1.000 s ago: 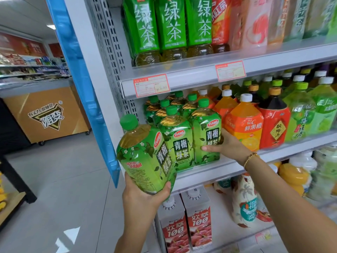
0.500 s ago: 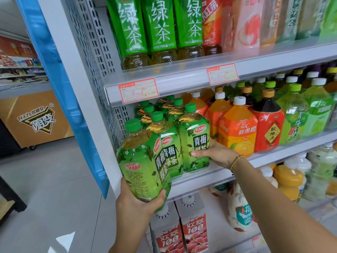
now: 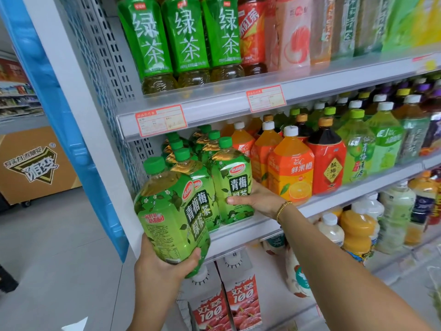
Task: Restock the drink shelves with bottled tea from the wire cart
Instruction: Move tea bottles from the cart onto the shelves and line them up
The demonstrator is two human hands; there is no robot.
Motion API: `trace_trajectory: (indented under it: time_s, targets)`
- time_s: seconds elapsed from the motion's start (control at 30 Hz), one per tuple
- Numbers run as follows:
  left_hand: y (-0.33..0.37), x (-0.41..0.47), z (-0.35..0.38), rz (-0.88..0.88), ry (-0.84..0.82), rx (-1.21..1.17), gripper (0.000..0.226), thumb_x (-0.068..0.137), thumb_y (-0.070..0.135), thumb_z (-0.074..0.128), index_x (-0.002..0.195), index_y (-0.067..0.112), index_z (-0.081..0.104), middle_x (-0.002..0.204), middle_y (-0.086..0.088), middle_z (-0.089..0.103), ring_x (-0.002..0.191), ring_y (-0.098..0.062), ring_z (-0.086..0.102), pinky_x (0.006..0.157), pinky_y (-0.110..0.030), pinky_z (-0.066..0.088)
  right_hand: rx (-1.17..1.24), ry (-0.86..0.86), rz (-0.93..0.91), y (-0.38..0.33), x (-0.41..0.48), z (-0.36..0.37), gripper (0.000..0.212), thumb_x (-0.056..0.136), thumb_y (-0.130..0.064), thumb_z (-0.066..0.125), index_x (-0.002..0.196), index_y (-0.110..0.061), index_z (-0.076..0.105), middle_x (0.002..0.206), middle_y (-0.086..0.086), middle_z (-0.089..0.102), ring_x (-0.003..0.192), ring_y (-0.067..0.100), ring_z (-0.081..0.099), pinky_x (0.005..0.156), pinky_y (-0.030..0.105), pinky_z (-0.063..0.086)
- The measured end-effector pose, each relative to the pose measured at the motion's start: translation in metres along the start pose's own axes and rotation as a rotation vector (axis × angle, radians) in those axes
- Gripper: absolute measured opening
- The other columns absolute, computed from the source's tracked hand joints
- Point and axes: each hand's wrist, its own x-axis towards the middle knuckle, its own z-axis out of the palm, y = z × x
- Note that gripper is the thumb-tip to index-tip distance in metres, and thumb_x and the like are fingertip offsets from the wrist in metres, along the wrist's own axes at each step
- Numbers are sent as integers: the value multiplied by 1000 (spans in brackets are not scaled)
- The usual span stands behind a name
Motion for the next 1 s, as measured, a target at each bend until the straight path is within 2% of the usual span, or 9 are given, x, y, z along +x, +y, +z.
trace_trajectory:
  time_s: [0.2,0.3,0.43,0.5,0.57,0.67,0.8,0.9,1.0]
  targets:
    - [8,1,12,0,-64,-56,77,51,21,92,116,22,50,97,15,62,86,-1,56,73,-20,42,-99,63,30,-9,-16,-3,112,55,-61,79,146,-23,25,140,-5,47,130,16,42,111,40,34]
    - [17,6,22,17,-103,-69,73,50,17,93,107,22,48,92,17,58,84,-8,56,78,-28,41,-75,200,-2,-14,-37,-15,78,76,-40,73,140,-10,40,137,0,50,125,14,47,106,33,39]
    - [28,15,41,23,-216,-113,71,48,16,93,101,26,47,90,16,59,83,4,53,67,-21,41,26,400,-157,-38,-85,-23,33,84,-21,67,114,-7,64,85,-5,67,73,-8,61,67,7,46]
    - [29,19,55,19,-268,-112,75,37,34,90,100,30,49,94,12,64,88,-1,59,69,-23,46,44,320,-230,-47,-104,-26,46,79,-25,71,122,-16,60,96,-9,66,85,-10,62,75,9,47]
    - [34,23,71,23,-300,-99,78,31,47,80,101,33,50,93,13,68,89,-2,63,72,-24,49,-13,178,-270,-56,-118,-23,80,67,-32,79,138,-36,40,123,-9,58,110,-1,57,92,21,48]
    - [50,26,98,120,-359,-41,65,36,42,80,94,39,50,89,31,65,78,10,62,60,-5,43,-79,258,-335,-71,-129,-16,110,56,-30,87,143,-43,21,124,-14,55,113,3,57,96,26,48]
    - [73,35,124,219,-461,65,70,46,41,85,106,40,48,89,23,66,80,6,62,63,-10,45,-127,575,-431,-72,-132,-19,96,55,-20,89,132,-31,32,114,-17,59,107,-1,58,95,27,49]
    - [99,55,115,337,-584,187,79,55,52,82,125,41,45,116,28,55,106,3,55,88,-15,45,-165,736,-424,-64,-133,-30,91,55,-24,87,128,-27,35,106,-30,55,102,-12,53,90,6,41]
    - [124,91,99,572,-466,412,77,69,58,65,138,41,36,139,31,25,130,6,24,110,-19,14,-234,783,-420,-60,-132,-35,90,55,-29,88,124,-36,30,108,-39,45,107,-22,41,85,-5,30]
